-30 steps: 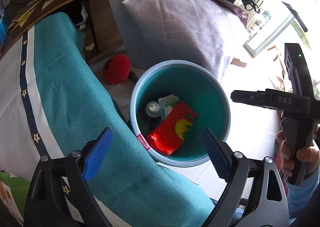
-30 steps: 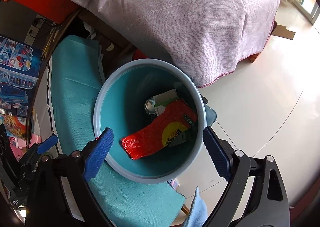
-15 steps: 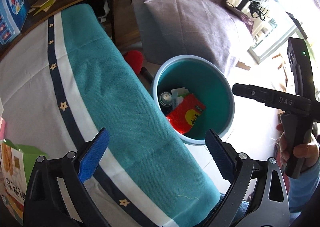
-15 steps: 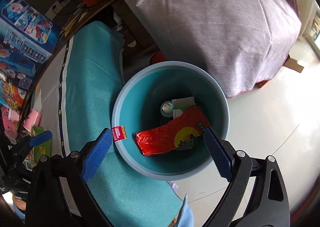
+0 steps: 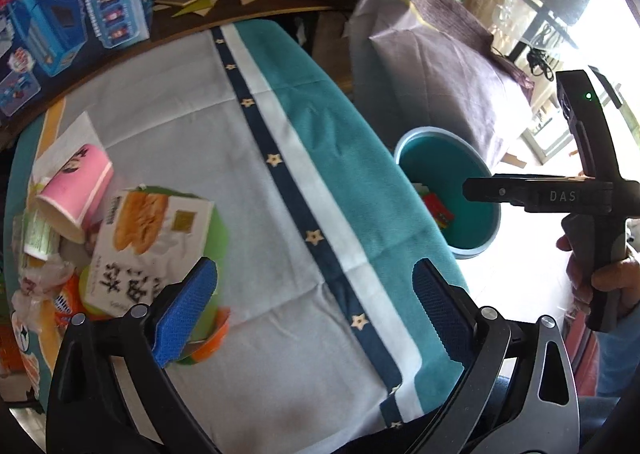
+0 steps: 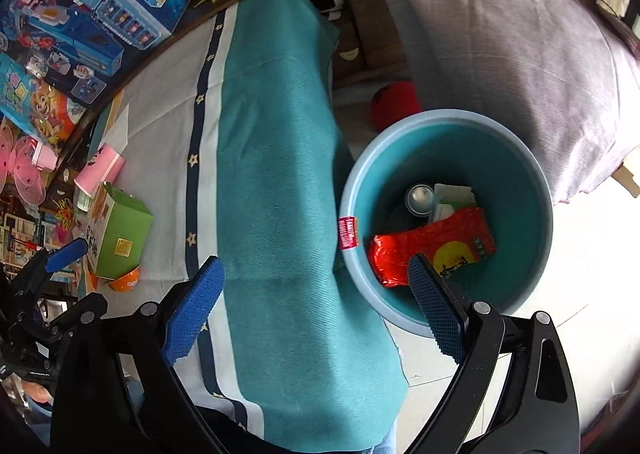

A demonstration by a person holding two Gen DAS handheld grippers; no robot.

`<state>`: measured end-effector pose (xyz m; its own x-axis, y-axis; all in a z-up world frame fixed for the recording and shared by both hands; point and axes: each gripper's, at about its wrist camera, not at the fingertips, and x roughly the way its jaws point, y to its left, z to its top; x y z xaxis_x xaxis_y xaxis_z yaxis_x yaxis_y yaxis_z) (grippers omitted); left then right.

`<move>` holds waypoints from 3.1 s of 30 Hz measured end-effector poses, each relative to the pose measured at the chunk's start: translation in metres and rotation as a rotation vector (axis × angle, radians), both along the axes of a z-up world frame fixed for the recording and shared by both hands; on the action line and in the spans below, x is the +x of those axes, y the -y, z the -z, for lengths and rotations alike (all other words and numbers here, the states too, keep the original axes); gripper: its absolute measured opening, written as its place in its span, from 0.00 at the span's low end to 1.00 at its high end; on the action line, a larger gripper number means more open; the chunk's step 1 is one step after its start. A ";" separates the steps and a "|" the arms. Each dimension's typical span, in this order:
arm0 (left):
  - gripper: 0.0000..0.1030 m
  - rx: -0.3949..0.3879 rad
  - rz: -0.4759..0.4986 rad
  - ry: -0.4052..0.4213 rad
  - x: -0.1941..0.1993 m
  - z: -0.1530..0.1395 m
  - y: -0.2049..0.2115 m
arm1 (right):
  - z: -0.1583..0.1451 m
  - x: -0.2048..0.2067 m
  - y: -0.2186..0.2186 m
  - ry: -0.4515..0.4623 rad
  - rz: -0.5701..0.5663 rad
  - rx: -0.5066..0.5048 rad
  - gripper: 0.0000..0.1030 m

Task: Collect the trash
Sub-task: 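Move both tools back over the remaining clutter, then grasp the green snack box with the right tool while the left tool grasps the pink paper cup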

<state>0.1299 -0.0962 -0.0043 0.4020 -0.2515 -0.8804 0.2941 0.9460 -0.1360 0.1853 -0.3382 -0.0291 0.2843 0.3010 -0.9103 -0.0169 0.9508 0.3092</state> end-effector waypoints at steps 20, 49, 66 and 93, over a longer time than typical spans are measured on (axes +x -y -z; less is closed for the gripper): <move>0.96 -0.064 -0.332 -0.023 -0.002 0.030 -0.154 | -0.018 0.068 -0.191 -0.029 -0.315 0.089 0.51; 0.97 -0.086 -0.303 0.034 -0.004 0.037 -0.164 | -0.014 0.059 -0.262 -0.190 -0.576 0.212 0.27; 0.71 -0.138 -0.315 0.018 -0.051 0.040 -0.197 | -0.046 0.012 -0.320 -0.022 -0.671 0.031 0.02; 0.06 -0.039 -0.339 0.067 0.087 0.052 -0.171 | -0.032 0.055 -0.162 -0.012 -0.230 0.156 0.02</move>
<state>0.2168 0.0747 -0.0561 0.5247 -0.1264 -0.8418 -0.0266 0.9860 -0.1646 0.2400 -0.1765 0.0028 0.1817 0.4929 -0.8509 -0.2225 0.8634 0.4527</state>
